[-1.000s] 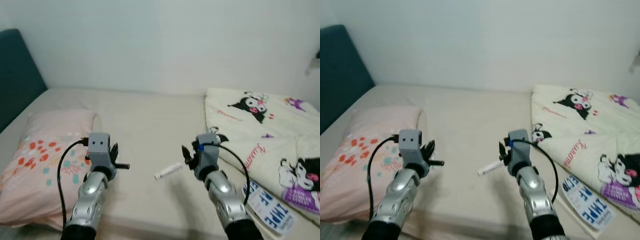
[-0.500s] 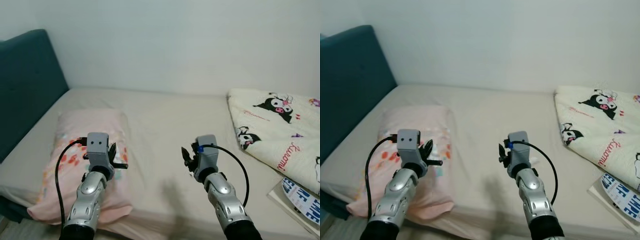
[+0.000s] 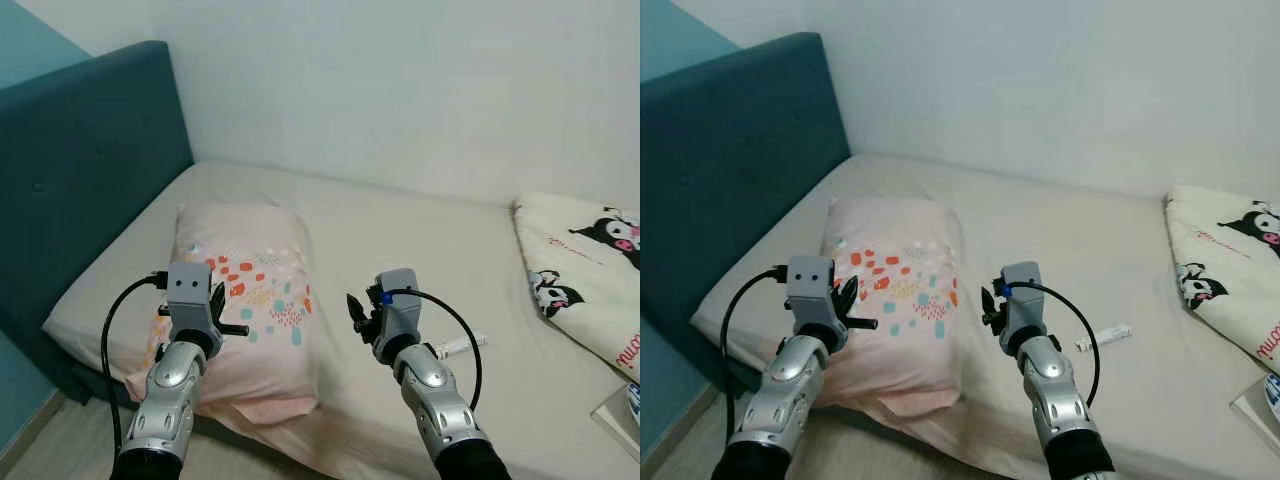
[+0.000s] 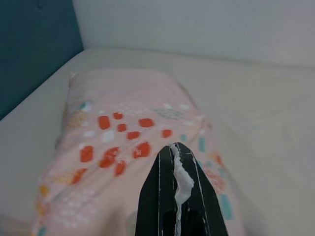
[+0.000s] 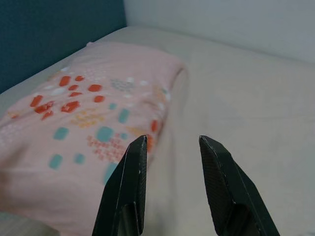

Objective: Clean up the room

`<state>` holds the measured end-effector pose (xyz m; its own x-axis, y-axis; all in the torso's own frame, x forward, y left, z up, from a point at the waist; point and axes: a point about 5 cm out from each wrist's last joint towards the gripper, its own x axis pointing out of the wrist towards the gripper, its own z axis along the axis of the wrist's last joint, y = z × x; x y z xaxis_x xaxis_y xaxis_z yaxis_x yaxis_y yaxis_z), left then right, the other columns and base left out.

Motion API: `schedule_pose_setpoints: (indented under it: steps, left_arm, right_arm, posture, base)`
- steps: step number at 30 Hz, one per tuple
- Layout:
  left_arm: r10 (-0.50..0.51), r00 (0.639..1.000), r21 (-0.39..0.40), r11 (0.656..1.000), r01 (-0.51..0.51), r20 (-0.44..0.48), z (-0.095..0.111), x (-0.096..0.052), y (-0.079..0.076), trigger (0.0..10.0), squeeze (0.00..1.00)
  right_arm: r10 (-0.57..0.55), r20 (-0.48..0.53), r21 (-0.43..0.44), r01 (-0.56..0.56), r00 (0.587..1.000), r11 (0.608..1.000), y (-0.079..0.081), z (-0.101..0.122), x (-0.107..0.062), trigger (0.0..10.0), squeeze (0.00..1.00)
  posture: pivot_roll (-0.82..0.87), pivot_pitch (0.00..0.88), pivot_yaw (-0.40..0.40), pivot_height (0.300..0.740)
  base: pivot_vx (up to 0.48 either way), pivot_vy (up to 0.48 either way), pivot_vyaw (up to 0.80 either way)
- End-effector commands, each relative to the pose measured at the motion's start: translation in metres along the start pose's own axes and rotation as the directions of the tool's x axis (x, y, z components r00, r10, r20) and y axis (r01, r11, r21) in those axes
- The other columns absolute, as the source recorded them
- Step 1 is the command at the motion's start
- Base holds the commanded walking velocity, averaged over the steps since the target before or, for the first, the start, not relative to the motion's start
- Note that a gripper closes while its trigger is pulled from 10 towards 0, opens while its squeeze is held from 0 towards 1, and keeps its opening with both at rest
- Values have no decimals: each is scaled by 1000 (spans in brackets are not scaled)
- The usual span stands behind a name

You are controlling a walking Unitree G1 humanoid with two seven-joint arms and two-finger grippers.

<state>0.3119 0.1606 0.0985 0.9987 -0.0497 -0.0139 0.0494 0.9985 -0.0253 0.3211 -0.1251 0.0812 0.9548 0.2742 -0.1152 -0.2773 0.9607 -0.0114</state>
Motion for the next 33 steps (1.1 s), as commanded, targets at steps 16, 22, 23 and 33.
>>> schedule_pose_setpoints:
  steps: [16, 22, 23, 33]
  left_arm:
    - [-9, 999, 13, 1000, 9, -49, -6, 1, -6, 10000, 0]
    - [15, 995, -22, 1000, -17, -100, -13, 0, -3, 10000, 0]
    - [20, 994, -34, 999, -24, -111, -14, 0, -2, 10000, 0]
    - [-20, 994, 7, 1000, 21, -106, -16, -2, -8, 10000, 0]
  right_arm:
    - [-13, -2, -28, 13, 1000, 1000, -8, -1, -3, 10000, 0]
    - [2, -2, -31, -2, 1000, 1000, -7, 0, -2, 10000, 0]
    - [6, -1, -32, -6, 1000, 999, -6, 0, -2, 10000, 0]
    - [23, 0, -39, -23, 1000, 999, -6, 2, 0, 10000, 0]
  posture:
    - [5, 0, -2, 740]
    - [4, 0, -6, 740]
    - [4, 0, -6, 740]
    - [3, 0, -13, 740]
  base:
    - [0, 0, 400]
    - [0, 0, 800]
    - [0, 0, 800]
    - [0, 0, 800]
